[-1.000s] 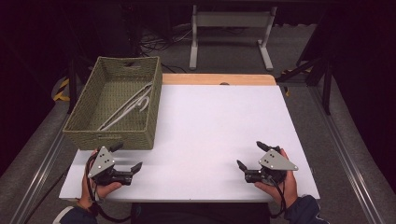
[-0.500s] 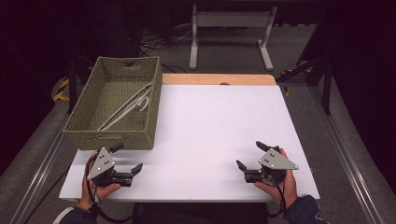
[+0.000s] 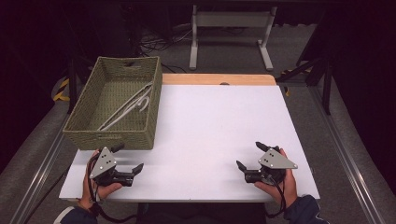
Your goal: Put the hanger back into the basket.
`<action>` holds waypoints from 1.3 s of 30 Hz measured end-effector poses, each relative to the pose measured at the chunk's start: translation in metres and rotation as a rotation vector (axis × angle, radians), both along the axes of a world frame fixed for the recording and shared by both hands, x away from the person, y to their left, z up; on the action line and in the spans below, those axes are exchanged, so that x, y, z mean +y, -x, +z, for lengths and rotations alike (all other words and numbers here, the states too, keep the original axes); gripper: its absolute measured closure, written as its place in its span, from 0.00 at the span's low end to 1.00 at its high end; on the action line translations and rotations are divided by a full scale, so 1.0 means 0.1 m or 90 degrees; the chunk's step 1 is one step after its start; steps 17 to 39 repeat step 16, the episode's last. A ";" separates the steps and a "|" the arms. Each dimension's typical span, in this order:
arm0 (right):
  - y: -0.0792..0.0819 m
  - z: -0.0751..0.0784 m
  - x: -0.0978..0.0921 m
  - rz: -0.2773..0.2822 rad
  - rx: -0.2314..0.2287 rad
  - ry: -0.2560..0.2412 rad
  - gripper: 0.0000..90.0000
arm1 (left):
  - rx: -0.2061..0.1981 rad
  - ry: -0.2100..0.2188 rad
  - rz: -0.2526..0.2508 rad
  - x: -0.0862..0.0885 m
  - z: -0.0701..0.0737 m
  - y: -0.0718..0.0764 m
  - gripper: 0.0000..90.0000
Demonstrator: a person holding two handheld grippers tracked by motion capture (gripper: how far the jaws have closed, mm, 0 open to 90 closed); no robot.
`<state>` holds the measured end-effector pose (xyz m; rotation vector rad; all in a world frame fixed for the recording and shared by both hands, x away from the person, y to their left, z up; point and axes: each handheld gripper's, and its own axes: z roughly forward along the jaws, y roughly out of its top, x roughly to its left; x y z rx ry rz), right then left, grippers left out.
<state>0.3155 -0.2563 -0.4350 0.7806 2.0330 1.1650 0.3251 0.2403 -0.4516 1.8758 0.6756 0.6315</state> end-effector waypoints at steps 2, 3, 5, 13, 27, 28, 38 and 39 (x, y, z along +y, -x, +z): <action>0.00 0.00 0.00 -0.001 -0.002 0.003 0.09 | 0.002 -0.002 -0.001 0.00 0.00 0.00 0.03; 0.00 0.00 0.00 -0.001 -0.001 0.005 0.09 | 0.006 -0.003 -0.003 0.00 0.00 -0.01 0.03; 0.00 -0.02 0.00 -0.001 -0.001 0.013 0.09 | 0.005 -0.002 -0.003 -0.01 -0.01 -0.02 0.03; 0.02 -0.01 -0.01 -0.011 -0.003 0.013 0.09 | 0.018 -0.001 -0.011 -0.02 -0.03 -0.06 0.03; 0.00 -0.01 -0.01 -0.011 -0.003 0.013 0.09 | 0.016 -0.005 -0.009 -0.02 -0.03 -0.06 0.03; 0.00 -0.01 -0.01 -0.011 -0.003 0.013 0.09 | 0.016 -0.005 -0.009 -0.02 -0.03 -0.06 0.03; 0.00 -0.01 -0.01 -0.011 -0.003 0.013 0.09 | 0.016 -0.005 -0.009 -0.02 -0.03 -0.06 0.03; 0.00 -0.01 -0.01 -0.011 -0.003 0.013 0.09 | 0.016 -0.005 -0.009 -0.02 -0.03 -0.06 0.03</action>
